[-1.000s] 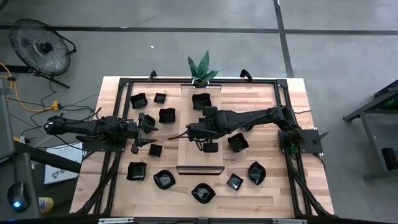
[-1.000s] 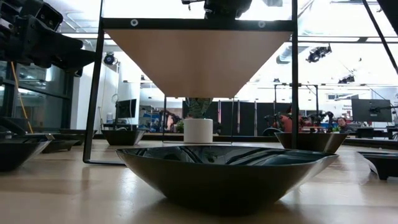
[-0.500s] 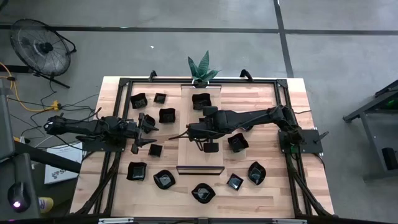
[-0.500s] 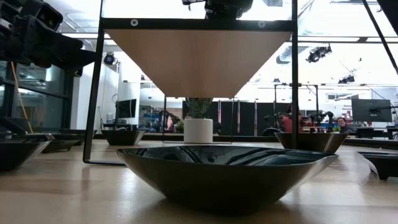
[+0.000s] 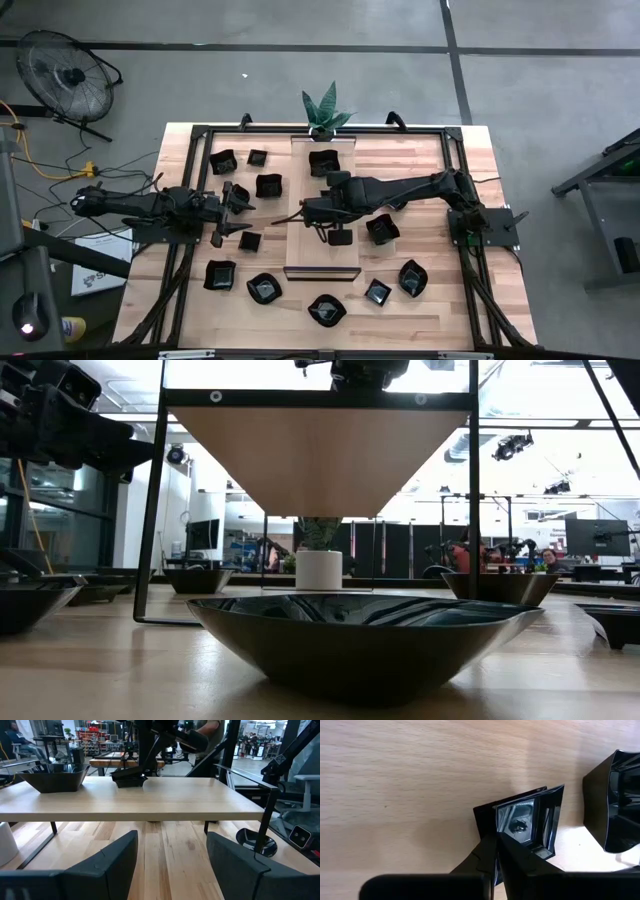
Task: Pick & Place Mini shaped plates
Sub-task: Stack the black square plate on top of the black square plate on the shelf
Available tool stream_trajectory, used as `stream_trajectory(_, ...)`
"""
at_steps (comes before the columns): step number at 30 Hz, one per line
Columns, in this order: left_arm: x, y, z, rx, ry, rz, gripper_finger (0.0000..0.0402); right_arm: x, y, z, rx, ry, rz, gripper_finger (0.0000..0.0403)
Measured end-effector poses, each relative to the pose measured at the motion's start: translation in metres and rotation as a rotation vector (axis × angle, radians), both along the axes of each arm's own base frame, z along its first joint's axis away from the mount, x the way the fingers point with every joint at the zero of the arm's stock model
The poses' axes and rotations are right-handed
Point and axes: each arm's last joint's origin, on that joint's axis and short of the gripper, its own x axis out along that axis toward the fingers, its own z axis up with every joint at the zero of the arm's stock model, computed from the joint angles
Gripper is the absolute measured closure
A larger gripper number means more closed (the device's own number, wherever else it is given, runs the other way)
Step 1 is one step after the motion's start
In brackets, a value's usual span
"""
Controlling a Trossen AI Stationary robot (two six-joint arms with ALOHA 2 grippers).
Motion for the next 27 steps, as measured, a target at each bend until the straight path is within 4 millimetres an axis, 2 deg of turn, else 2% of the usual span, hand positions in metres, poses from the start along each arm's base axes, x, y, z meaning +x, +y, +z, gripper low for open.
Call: stream_trajectory(27, 0.0000, 0.0000, 0.0000, 0.000, 0.000, 0.000, 0.0168, -0.0037, 0.0003, 0.0022, 0.031, 0.013, -0.016, 0.0390)
